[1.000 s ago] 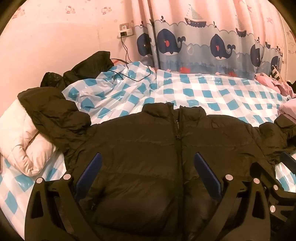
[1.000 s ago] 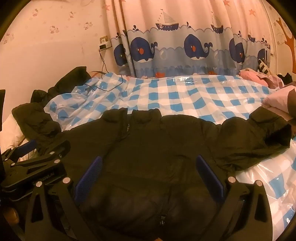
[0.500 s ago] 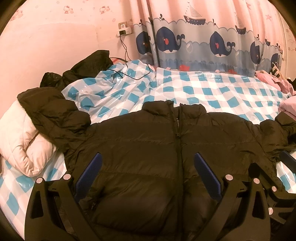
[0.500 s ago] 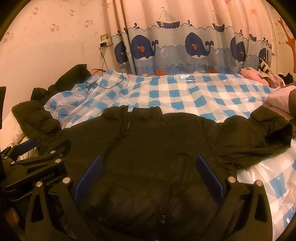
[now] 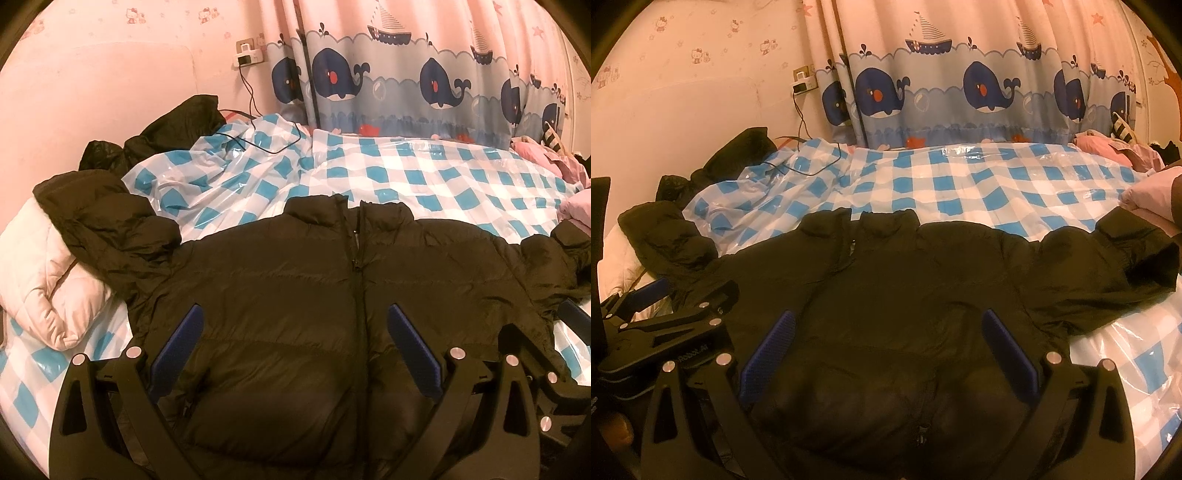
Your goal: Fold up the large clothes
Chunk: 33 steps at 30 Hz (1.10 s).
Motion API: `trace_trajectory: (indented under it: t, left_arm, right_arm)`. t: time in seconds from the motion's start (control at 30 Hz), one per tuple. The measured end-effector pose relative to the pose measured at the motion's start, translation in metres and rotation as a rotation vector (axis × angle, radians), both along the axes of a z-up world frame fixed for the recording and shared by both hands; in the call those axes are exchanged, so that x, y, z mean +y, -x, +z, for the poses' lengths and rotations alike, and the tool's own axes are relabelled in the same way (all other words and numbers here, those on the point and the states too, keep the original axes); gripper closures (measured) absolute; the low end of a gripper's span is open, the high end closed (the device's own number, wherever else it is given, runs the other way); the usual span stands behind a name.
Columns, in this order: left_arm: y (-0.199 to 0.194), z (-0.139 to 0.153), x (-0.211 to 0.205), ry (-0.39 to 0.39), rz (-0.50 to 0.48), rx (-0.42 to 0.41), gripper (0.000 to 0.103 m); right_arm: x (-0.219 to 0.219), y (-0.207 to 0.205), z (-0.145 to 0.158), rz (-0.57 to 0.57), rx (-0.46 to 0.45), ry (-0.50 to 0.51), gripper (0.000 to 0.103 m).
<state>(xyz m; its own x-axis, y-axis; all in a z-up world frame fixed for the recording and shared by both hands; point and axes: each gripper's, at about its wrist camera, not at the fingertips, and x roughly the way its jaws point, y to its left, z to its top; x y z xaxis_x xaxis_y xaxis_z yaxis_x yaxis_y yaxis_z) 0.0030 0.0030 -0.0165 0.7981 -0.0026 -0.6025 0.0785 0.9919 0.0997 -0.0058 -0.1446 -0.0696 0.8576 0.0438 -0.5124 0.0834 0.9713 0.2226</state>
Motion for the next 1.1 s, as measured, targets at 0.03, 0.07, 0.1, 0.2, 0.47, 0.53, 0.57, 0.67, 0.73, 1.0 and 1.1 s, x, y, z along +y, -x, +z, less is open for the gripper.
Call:
trace_trajectory:
  t: [0.03,0.07,0.1,0.2,0.47,0.53,0.57,0.67,0.73,1.0,1.1]
  left_arm:
    - [0.0000,-0.0005,-0.0003,-0.007,0.000,0.000,0.008]
    - [-0.0006,0.0009,-0.0018,-0.015,0.000,0.018,0.008]
    - [-0.0009,0.0006,-0.0019,-0.018,0.000,0.027,0.008]
    - [-0.0015,0.0002,-0.0025,-0.029,-0.001,0.048,0.008]
    - [-0.0019,-0.0010,-0.0034,-0.064,-0.001,0.060,0.008]
    - [-0.0018,-0.0008,-0.0043,-0.078,-0.001,0.059,0.008]
    - [-0.0019,-0.0019,-0.0035,-0.078,-0.001,0.059,0.008]
    - [-0.0020,-0.0010,-0.0048,-0.101,-0.002,0.061,0.008]
    - [-0.0022,-0.0023,-0.0041,-0.107,-0.003,0.061,0.008]
    - [-0.0021,-0.0023,-0.0053,-0.156,-0.006,0.044,0.008]
    - [-0.0021,-0.0023,-0.0059,-0.178,-0.007,0.034,0.008]
  right_arm:
    - [0.0000,0.0001,-0.0001,0.000,0.000,0.001,0.005]
    - [0.0000,0.0003,-0.0002,-0.001,0.001,0.001,0.005]
    - [-0.0001,0.0000,-0.0002,-0.001,0.000,0.001,0.005]
    - [0.0016,-0.0001,-0.0006,0.000,0.001,0.000,0.005]
    - [0.0022,-0.0007,-0.0009,0.000,0.002,0.002,0.005]
    - [0.0020,-0.0009,-0.0007,0.000,0.001,0.001,0.005]
    - [0.0023,-0.0007,-0.0008,0.000,0.001,0.002,0.005]
    - [0.0018,-0.0008,-0.0008,-0.001,0.002,0.000,0.005]
    - [0.0020,-0.0012,-0.0007,0.001,0.003,0.000,0.005]
    - [0.0017,-0.0015,-0.0003,0.001,0.003,-0.003,0.005]
    - [0.0016,-0.0016,-0.0004,-0.005,0.004,0.001,0.005]
